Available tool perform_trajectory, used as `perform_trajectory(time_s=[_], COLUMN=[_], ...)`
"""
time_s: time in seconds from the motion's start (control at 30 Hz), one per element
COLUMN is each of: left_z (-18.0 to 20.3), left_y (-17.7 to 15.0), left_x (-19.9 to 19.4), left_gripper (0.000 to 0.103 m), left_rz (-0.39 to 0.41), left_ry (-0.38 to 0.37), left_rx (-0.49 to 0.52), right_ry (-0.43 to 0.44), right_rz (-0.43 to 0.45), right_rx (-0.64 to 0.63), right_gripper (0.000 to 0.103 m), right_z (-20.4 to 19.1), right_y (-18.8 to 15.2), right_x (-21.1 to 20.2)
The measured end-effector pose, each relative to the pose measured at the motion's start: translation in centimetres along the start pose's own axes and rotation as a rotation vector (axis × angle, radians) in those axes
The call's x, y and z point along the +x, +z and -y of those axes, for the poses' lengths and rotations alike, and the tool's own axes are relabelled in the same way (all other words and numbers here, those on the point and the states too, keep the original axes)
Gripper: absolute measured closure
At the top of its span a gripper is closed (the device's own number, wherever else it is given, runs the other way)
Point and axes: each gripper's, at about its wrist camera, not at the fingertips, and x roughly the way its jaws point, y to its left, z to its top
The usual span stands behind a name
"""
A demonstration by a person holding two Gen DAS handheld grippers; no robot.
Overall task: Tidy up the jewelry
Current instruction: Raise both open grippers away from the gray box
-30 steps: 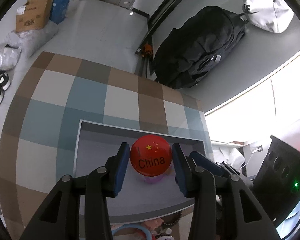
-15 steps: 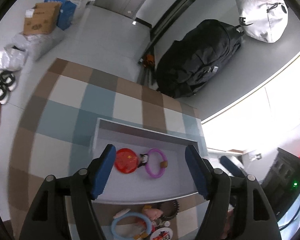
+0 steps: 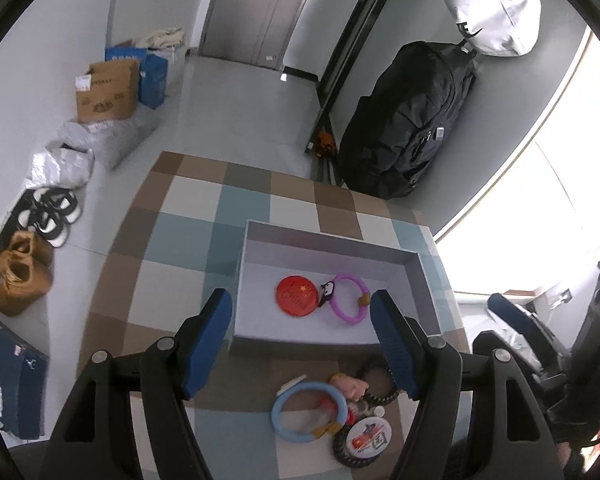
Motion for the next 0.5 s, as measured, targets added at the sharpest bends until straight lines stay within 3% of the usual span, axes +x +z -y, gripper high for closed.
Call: perform_trajectory(time_s=[0.2, 0.5], left_z=[0.3, -0.3], left_y=[-1.3, -3.3], left_x=[-1.1, -1.9], left_gripper=[0.033, 0.026], left_rz=[0.041, 0.038], left_ry=[0.057, 0.08], left_rx=[0.029, 0.03], right_ry=[-0.005, 0.04], right_rz=[-0.015, -0.076], right_rx=[0.018, 0.023], right_gripper=[0.0, 0.0], right_z=[-0.3, -1.1], right_y=[-1.0, -2.7], right_x=[-0.8, -1.3])
